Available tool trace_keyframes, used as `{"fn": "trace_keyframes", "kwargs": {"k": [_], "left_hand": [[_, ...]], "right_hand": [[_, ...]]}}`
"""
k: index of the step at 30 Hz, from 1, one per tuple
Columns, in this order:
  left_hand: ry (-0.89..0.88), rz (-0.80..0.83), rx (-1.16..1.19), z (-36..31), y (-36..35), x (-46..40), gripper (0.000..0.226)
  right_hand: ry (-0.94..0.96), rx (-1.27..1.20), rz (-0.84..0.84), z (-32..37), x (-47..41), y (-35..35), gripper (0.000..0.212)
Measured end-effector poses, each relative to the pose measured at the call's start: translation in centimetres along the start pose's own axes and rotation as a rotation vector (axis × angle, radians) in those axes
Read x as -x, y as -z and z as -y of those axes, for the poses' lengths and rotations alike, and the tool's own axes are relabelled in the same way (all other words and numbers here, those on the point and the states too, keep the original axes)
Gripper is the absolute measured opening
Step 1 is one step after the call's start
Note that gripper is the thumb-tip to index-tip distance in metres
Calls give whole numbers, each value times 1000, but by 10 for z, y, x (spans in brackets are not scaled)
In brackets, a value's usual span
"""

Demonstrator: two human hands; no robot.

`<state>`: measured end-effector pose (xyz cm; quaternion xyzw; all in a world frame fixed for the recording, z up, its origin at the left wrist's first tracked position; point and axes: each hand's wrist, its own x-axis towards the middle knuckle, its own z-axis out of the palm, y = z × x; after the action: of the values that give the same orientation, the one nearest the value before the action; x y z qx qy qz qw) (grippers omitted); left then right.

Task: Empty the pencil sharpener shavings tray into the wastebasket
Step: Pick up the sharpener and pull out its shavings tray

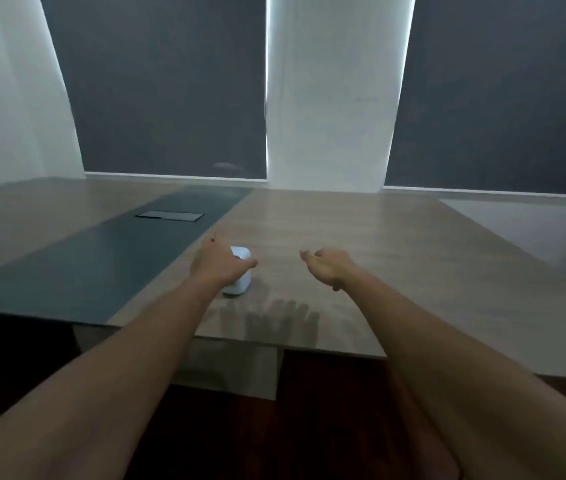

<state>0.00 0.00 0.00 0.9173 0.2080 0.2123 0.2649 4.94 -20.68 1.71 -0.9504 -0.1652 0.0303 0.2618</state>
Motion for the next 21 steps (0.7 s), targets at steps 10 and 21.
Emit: {"fn": "trace_keyframes", "kwargs": {"k": [10,21], "left_hand": [[203,-161,282,28,-44,-2,71],[298,138,972,19,-43,14,37]], "right_hand": [[27,-178,-75,3,-14,-60,45],[-144,-629,175,-6,-3,-43,57]]}}
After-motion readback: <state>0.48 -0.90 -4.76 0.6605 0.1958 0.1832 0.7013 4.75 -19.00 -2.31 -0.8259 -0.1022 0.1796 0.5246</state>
